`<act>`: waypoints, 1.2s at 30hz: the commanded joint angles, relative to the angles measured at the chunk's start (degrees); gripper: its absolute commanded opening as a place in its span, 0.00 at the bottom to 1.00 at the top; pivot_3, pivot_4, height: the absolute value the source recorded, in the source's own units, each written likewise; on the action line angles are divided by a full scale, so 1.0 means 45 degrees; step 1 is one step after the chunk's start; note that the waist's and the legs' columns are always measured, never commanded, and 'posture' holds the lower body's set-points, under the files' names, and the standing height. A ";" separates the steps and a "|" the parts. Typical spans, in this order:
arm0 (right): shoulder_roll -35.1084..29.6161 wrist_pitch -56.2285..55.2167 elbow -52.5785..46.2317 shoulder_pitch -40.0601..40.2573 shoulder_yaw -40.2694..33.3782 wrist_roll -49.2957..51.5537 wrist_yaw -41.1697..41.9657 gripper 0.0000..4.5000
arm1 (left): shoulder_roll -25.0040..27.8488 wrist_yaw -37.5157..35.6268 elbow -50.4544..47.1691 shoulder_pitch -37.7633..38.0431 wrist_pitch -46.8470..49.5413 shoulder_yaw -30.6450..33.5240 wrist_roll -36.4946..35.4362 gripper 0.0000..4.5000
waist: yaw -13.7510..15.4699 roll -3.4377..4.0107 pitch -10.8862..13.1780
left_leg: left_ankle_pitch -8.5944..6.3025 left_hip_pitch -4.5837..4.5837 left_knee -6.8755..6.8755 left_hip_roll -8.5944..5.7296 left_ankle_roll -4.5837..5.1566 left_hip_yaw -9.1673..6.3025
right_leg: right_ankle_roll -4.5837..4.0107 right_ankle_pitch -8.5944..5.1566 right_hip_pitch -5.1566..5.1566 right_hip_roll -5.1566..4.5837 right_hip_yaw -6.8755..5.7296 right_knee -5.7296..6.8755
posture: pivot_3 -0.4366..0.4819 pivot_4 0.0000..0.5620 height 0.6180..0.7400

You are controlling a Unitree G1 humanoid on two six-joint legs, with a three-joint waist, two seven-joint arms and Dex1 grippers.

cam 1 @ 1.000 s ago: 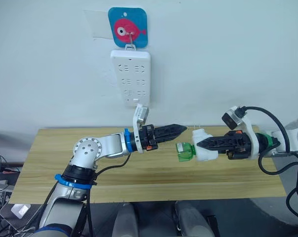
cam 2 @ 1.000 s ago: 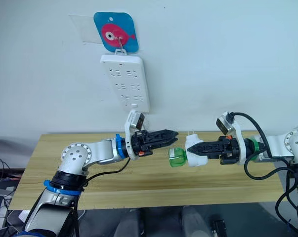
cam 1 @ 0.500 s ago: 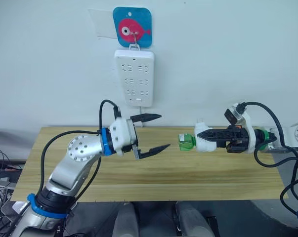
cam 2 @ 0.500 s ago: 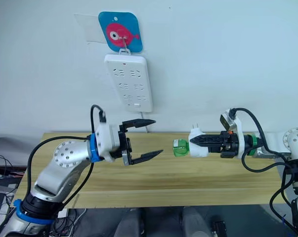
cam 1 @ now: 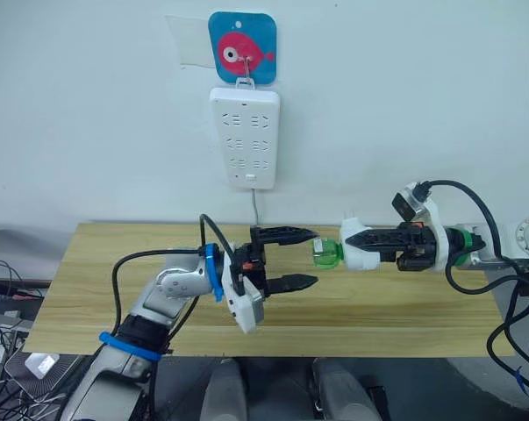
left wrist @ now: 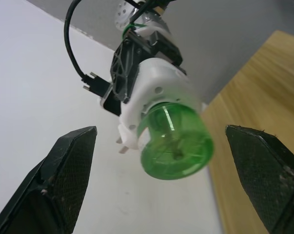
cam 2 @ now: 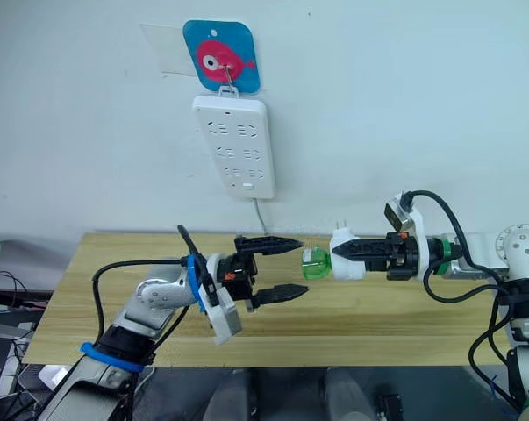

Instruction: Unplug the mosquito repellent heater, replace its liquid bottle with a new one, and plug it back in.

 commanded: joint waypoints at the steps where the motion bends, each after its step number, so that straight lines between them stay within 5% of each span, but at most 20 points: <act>1: -0.0164 0.0079 -0.0453 -0.0039 -0.0409 0.0699 0.0079 0.67 | -0.0190 0.0791 0.0157 -0.0186 -0.0504 -0.0103 0.0698 1.00 | -0.0009 0.0000 0.0000 | 0.0000 0.0001 -0.0001 0.0001 0.0001 -0.0001 | 0.0000 0.0000 0.0001 0.0000 -0.0001 0.0001 | 0.35 0.37 1.00; 8: -0.0182 -0.0003 -0.0482 -0.0023 -0.0329 0.0945 -0.0091 0.67 | -0.0334 0.1783 0.0429 -0.0537 -0.0738 -0.0362 0.1515 1.00 | -0.0017 0.0001 -0.0001 | 0.0000 0.0001 0.0003 0.0001 0.0002 -0.0001 | 0.0000 0.0000 0.0002 0.0000 -0.0002 0.0009 | 0.34 0.38 1.00; 11: -0.0202 -0.0013 -0.0477 -0.0021 -0.0319 0.1013 -0.0105 0.67 | -0.0261 0.1982 0.0503 -0.0608 -0.0570 -0.0499 0.1609 0.87 | -0.0021 0.0002 -0.0001 | -0.0001 0.0001 0.0007 0.0001 0.0002 -0.0002 | 0.0000 0.0000 0.0004 0.0000 -0.0002 0.0013 | 0.34 0.38 1.00; 16: -0.0257 -0.0022 -0.0521 0.0030 -0.0303 0.1133 -0.0103 0.67 | -0.0160 0.1972 0.0457 -0.0562 -0.0133 -0.0877 0.1139 0.53 | -0.0033 0.0002 -0.0001 | 0.0000 0.0001 0.0006 0.0002 0.0001 -0.0003 | 0.0000 0.0000 0.0003 0.0000 -0.0004 0.0013 | 0.34 0.39 1.00; 21: -0.0318 -0.0015 -0.0516 0.0084 -0.0297 0.1132 -0.0088 0.67 | 0.0052 0.1645 -0.0100 -0.0493 0.0418 -0.1260 -0.0293 0.51 | -0.0063 0.0002 -0.0001 | 0.0000 0.0002 0.0007 0.0002 0.0002 -0.0004 | 0.0000 0.0000 0.0003 0.0000 -0.0004 0.0016 | 0.34 0.40 1.00; 23: -0.0367 0.0030 -0.0496 0.0078 -0.0319 0.1027 -0.0035 0.67 | 0.0272 0.0304 -0.0887 -0.0160 0.2644 -0.1940 -0.2921 0.51 | -0.0092 0.0002 0.0000 | 0.0000 0.0001 0.0005 0.0002 0.0001 -0.0004 | 0.0000 0.0000 0.0004 0.0000 -0.0003 0.0016 | 0.34 0.40 1.00; 28: -0.0580 0.0380 -0.0800 0.0109 -0.0423 0.0359 0.0486 0.67 | 0.2030 -0.1470 -0.5244 0.0250 1.5674 -0.2203 -1.2142 0.51 | -0.0203 0.0004 0.0005 | 0.0000 -0.0006 0.0005 0.0010 0.0001 -0.0050 | 0.0001 -0.0002 0.0003 0.0006 -0.0038 0.0031 | 0.34 0.41 1.00; 32: -0.0521 0.0451 -0.1163 0.0243 -0.0364 0.0279 0.0718 0.67 | 0.2985 -0.0020 -0.4553 -0.0880 2.3646 -0.1132 -2.0178 0.51 | -0.0309 0.0014 0.0014 | -0.0026 -0.0002 0.0036 0.0002 0.0049 -0.0110 | 0.0003 -0.0006 0.0015 0.0023 -0.0060 0.0065 | 0.35 0.41 1.00; 34: -0.0477 0.0431 -0.1329 0.0261 -0.0310 0.0260 0.0789 0.67 | 0.2696 0.1443 -0.3143 -0.1366 2.5447 -0.0552 -2.4037 0.51 | -0.0348 0.0012 0.0016 | -0.0027 -0.0001 0.0052 -0.0016 0.0052 -0.0138 | 0.0007 -0.0008 0.0020 0.0026 -0.0064 0.0072 | 0.35 0.41 1.00; 36: -0.0451 0.0368 -0.1365 0.0234 -0.0239 0.0276 0.0807 0.67 | 0.2214 0.2990 -0.1906 -0.1523 2.6231 -0.0282 -2.6209 0.51 | -0.0359 0.0004 0.0022 | -0.0029 0.0000 0.0060 -0.0024 0.0054 -0.0158 | 0.0009 -0.0010 0.0025 0.0026 -0.0071 0.0073 | 0.34 0.41 1.00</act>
